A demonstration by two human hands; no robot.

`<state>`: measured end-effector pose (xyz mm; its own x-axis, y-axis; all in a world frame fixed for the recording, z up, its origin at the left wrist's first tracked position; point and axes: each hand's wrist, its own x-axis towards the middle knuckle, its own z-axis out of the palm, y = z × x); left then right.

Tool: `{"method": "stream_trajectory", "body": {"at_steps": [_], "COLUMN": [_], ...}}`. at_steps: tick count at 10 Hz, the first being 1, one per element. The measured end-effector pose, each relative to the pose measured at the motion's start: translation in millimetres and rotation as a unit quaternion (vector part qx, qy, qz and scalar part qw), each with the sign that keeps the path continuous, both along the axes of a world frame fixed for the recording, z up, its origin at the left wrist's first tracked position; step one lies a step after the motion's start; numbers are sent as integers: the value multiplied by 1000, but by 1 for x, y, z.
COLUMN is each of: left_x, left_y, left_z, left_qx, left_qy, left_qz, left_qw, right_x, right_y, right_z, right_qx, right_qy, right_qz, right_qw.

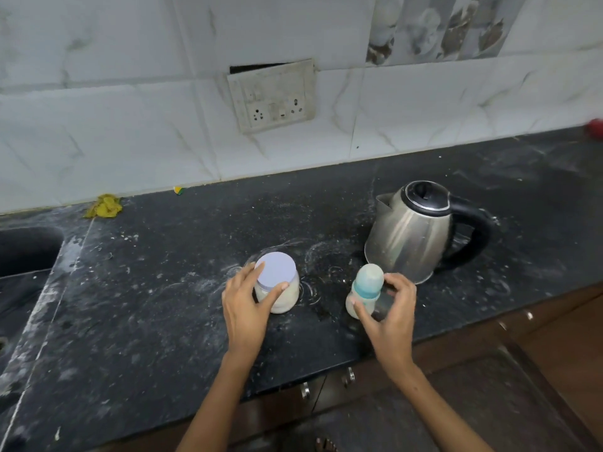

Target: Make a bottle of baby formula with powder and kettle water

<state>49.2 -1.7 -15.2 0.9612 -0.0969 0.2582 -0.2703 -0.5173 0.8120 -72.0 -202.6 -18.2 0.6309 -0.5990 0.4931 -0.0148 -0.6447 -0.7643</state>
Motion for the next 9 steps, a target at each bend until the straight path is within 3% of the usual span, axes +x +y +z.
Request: {"method": "stream_trajectory", "body": {"at_steps": [1,2,7,9], "left_x": [-3,-3,9,4], "left_y": [-3,-5,-18,-13], "left_z": [1,4,3,17], "left_qx": [-18,-32,-13,34], "left_qy": [16,17,10,-39], "left_qz": [4,3,-42,-61], "left_qw": [1000,999,999,997], "right_x": [0,11,73,61], "right_y": [-2,-6,-17,-11], "right_z": [-17,-23,-43,-26], "right_qx": [84,98,71,-1], "right_qy": [33,39,62,68], "right_qz": [19,13,56,-23], "right_qw": [996,994,994,997]}}
